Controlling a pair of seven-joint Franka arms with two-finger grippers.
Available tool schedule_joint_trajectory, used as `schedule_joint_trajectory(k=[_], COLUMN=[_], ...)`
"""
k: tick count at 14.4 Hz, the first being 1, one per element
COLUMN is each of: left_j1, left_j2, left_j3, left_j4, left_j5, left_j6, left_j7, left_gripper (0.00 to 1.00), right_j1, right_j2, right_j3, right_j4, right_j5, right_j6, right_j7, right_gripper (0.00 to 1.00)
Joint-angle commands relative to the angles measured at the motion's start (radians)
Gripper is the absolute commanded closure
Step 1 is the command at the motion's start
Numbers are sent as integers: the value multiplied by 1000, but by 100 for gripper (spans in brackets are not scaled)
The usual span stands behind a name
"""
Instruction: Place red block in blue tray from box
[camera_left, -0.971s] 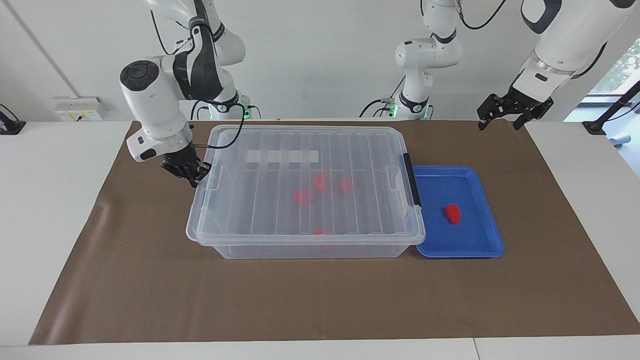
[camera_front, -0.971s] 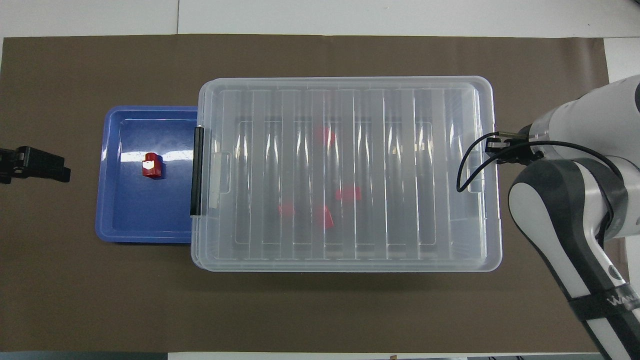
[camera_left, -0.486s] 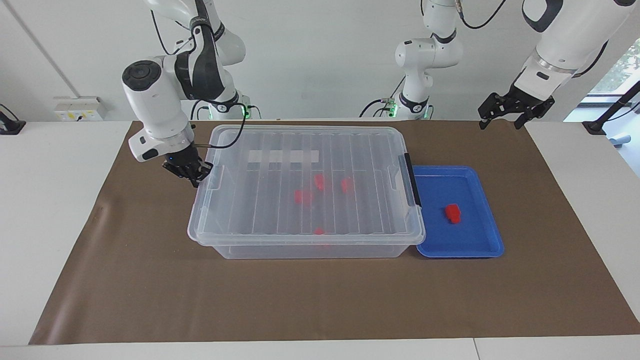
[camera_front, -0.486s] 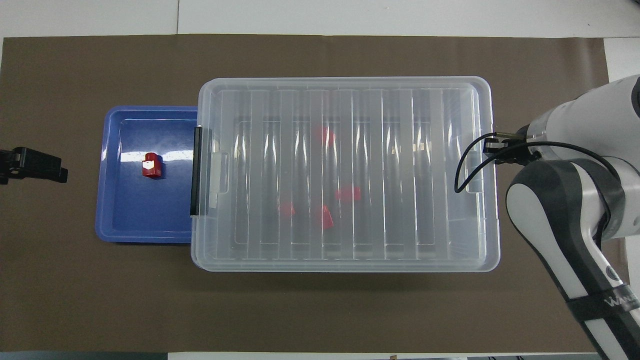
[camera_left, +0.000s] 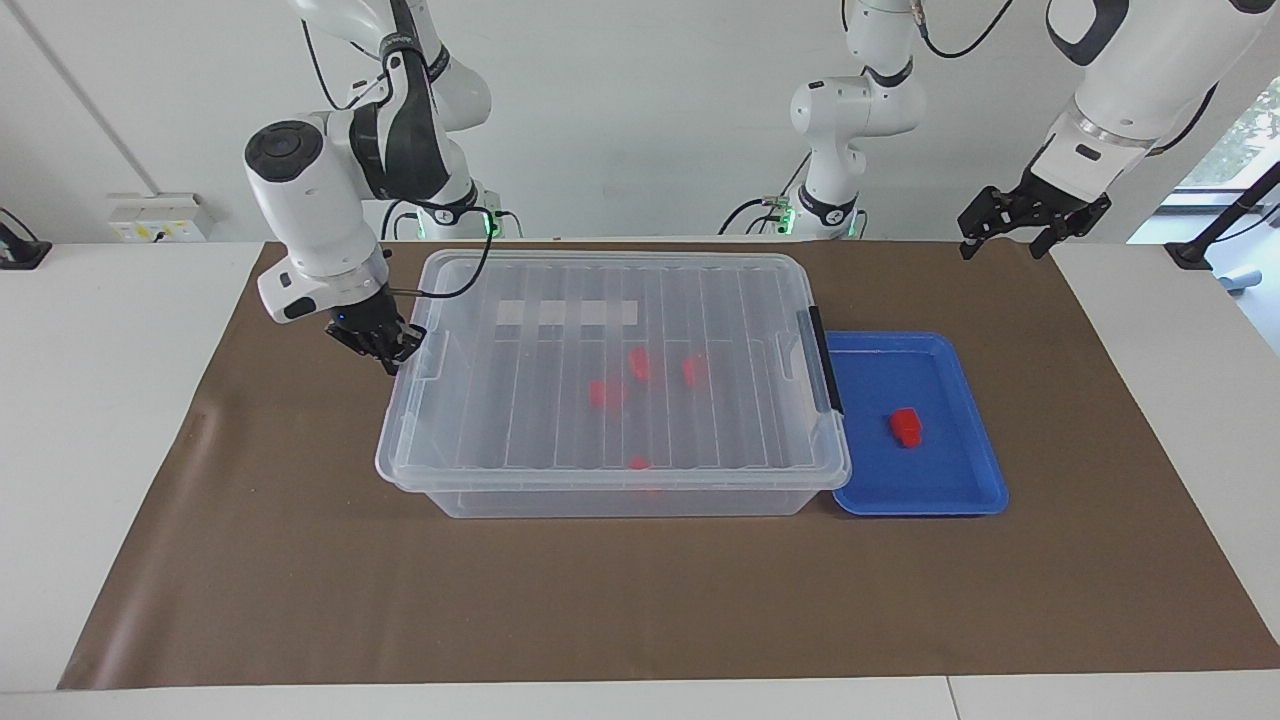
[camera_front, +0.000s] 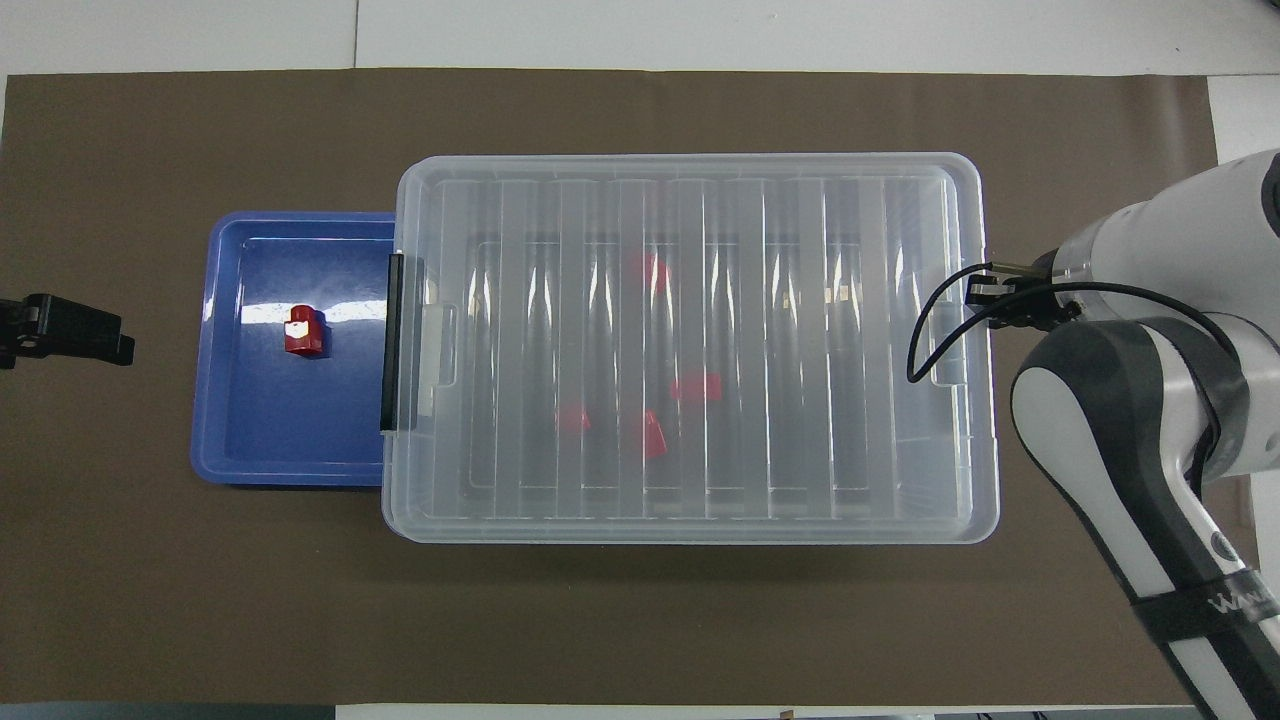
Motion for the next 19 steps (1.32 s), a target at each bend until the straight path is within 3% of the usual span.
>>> schedule_joint_trajectory(k=[1,3,7,12,13,15,19], left_j1=[-12,-12,-10,-10,-10,-10,-10], left_j2=[-20,-20,-20,-20,-22,-20,-20], left_j3=[13,13,13,13,13,13,13], left_j4=[-26,-26,-26,-26,-26,-26,-26], left_j5=[-11,-11,-11,-11,-11,-11,-11], left_j6=[8,8,8,8,8,8,8], left_j7=[6,6,6,6,5,5,5], left_gripper=[0,0,0,0,0,0,0], right_j1=[1,1,-21,-86,-99,-142,-142], right_j2=[-22,-19,10,-28,-28,-40,-40], right_j3=[8,8,3,-6,-8,-6,0], right_j4=[-18,-5,182,319,347,338,348], right_j5=[9,7,3,9,9,9,4], right_j6=[-8,-28,-229,-431,-479,-499,-493], right_j7=[24,19,-20,-132,-158,-227,-241], right_gripper=[100,100,100,100,88,0,0])
